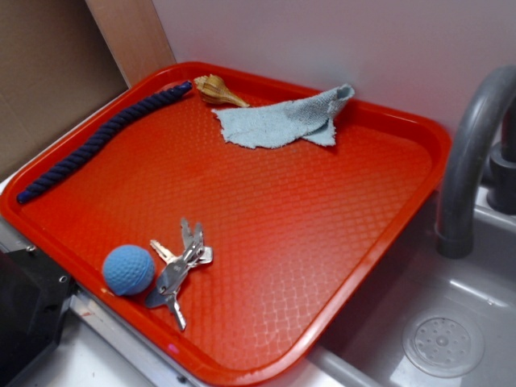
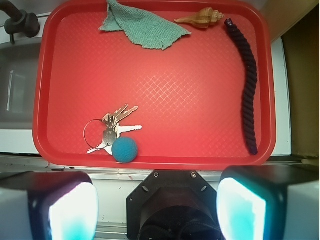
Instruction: Grab the blue ball.
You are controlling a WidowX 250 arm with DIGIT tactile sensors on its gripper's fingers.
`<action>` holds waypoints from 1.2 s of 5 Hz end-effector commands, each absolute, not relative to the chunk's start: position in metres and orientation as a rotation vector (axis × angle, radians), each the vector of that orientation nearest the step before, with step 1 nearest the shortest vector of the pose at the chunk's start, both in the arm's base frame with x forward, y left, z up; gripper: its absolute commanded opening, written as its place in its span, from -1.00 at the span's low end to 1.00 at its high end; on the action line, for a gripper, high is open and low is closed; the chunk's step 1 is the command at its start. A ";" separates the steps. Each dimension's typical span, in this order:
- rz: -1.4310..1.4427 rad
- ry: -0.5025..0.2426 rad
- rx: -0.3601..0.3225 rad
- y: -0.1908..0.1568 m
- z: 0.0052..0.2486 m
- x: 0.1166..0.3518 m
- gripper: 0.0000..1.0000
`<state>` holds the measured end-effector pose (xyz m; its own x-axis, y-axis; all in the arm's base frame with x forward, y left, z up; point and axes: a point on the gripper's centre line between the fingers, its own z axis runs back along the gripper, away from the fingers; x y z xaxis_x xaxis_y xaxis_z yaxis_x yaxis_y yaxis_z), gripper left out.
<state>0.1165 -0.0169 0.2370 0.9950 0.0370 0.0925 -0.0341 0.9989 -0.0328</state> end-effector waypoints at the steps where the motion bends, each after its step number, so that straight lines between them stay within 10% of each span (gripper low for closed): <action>1: 0.036 -0.093 -0.031 -0.017 0.237 0.117 1.00; 6: -0.159 0.009 -0.233 -0.075 0.021 0.106 1.00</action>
<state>0.1128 -0.0725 0.0224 0.9895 -0.1440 0.0119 0.1428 0.9628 -0.2293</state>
